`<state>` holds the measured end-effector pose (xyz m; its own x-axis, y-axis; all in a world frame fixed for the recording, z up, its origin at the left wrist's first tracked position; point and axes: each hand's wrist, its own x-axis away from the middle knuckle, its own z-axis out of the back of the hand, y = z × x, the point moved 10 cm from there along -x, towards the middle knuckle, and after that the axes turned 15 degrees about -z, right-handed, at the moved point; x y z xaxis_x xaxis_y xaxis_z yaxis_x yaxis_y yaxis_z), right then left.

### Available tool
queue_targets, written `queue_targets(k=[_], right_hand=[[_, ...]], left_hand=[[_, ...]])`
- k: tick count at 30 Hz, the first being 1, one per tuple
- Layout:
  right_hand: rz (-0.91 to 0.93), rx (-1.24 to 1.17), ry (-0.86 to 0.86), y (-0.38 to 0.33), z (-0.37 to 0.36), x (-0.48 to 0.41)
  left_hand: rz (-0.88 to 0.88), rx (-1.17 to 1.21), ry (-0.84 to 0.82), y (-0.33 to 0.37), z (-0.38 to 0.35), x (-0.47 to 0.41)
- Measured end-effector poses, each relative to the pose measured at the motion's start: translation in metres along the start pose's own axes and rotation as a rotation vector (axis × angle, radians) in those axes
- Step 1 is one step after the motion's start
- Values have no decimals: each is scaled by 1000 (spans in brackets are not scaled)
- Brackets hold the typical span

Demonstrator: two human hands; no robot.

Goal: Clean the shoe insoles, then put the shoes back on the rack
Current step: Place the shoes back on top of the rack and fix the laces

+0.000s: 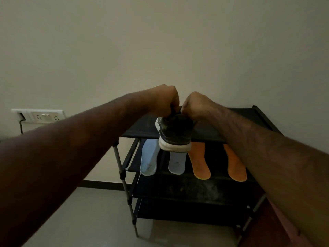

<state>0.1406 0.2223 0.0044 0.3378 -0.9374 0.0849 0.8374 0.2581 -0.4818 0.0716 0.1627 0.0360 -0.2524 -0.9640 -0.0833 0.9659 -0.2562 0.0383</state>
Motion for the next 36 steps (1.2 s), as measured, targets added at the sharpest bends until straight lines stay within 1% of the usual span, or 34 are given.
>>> queue_targets(k=[2, 3, 5, 7, 9, 11, 13, 15, 16, 17, 19, 21, 22, 23, 24, 25, 26, 27, 28, 29, 30, 31, 32, 34, 36], right_hand=[[20, 42, -65, -2, -3, 5], [21, 22, -100, -1, -3, 7], [3, -36, -162, 2, 0, 11], [3, -52, -225, 4, -1, 14], [-10, -128, -237, 10, 1, 14], [-2, -275, -200, 14, 5, 13], [4, -349, -136, 19, 3, 12], [-34, -425, -54, 26, -1, 10], [-55, -484, -17, 30, -2, 9], [-67, -552, 12, 34, -2, 9], [-68, -678, 40, 43, -4, 8], [-49, -725, 3, 48, -11, 9], [-47, -754, -44, 51, -17, 11], [-51, -821, -121, 54, -23, 13], [-54, -915, -220, 58, -29, 18], [-48, -1005, -335, 61, -34, 25], [-31, -1045, -436, 65, -39, 33], [-3, -994, -507, 69, -44, 40], [32, -867, -539, 71, -50, 47], [65, -715, -531, 70, -57, 52], [90, -590, -487, 67, -62, 56], [107, -521, -435, 62, -64, 59], [119, -511, -393, 56, -66, 60], [166, -572, -352, 44, -68, 63], [204, -623, -326, 33, -68, 64]], left_hand=[[-16, -31, -71, 3, -8, -2], [-12, -28, -105, 4, -11, -2], [14, 27, -190, 5, -16, -1], [38, 136, -283, 5, -23, 5], [60, 267, -350, 5, -31, 12], [59, 310, -341, 6, -35, 15], [64, 239, -260, 4, -33, 13], [98, 191, -98, -1, -28, 8], [124, 208, 1, -5, -27, 7], [149, 255, 116, -11, -28, 11], [169, 426, 425, -19, -26, 30], [171, 650, 735, -25, -24, 62], [190, 779, 833, -28, -28, 76], [227, 902, 862, -31, -38, 85], [267, 993, 816, -30, -52, 91], [306, 1032, 717, -26, -69, 95], [327, 1029, 609, -20, -83, 97], [320, 1014, 528, -11, -94, 99], [299, 999, 487, -3, -101, 98], [273, 980, 490, 3, -103, 97], [248, 967, 514, 7, -104, 95], [227, 975, 550, 8, -104, 94], [214, 996, 596, 7, -104, 94], [213, 1016, 663, -4, -103, 100], [199, 1025, 667, -15, -102, 107]])
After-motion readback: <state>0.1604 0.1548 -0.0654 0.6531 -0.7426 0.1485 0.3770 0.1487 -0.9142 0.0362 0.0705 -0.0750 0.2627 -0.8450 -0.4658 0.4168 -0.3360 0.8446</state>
